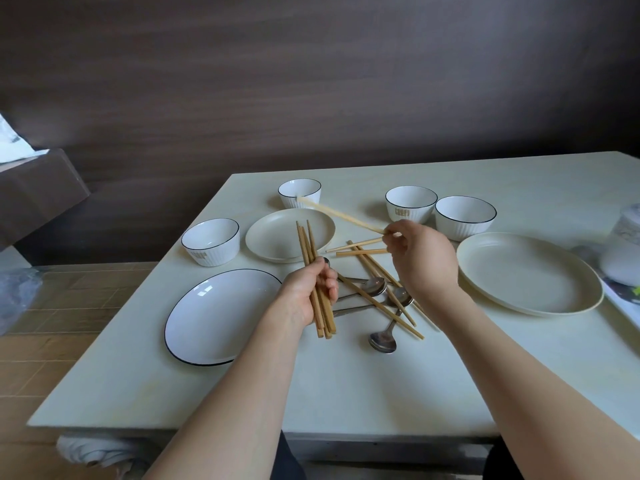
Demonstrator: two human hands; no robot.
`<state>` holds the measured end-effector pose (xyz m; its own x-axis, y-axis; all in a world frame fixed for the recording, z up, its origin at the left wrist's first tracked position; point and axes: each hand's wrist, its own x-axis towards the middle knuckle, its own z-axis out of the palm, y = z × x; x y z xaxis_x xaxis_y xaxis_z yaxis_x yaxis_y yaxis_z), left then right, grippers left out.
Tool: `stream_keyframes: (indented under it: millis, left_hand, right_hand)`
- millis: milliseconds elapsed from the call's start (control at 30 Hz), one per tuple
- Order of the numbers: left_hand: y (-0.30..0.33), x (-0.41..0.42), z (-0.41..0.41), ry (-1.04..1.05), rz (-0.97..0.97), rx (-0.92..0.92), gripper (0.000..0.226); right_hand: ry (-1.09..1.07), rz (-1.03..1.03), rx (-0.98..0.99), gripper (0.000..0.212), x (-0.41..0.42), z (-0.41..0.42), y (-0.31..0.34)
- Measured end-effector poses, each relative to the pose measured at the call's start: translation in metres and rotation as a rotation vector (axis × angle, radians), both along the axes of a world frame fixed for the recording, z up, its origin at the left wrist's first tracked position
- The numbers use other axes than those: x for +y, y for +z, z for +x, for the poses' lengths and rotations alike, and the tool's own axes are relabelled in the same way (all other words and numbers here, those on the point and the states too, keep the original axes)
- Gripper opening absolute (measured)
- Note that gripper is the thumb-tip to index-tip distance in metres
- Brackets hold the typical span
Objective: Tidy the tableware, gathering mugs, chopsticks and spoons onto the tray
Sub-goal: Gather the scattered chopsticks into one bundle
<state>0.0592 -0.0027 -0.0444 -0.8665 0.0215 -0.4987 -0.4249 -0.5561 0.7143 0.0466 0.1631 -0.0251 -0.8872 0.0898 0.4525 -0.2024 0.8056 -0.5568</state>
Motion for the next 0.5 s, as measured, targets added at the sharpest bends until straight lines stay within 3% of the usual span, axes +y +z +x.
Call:
stream_keyframes:
  millis: [100, 167, 500]
  left_hand:
    - [0.005, 0.004, 0.005, -0.077, 0.038, 0.024, 0.021]
    - [0.008, 0.007, 0.009, -0.142, 0.07, 0.041, 0.024]
    - [0.009, 0.014, 0.014, -0.31, 0.009, 0.095, 0.028]
  right_hand:
    - [0.186, -0.336, -0.09, 0.022, -0.005, -0.003, -0.001]
    - [0.235, -0.431, -0.143, 0.027, -0.008, -0.005, -0.003]
    - [0.33, -0.395, -0.298, 0.032, -0.012, -0.002, -0.013]
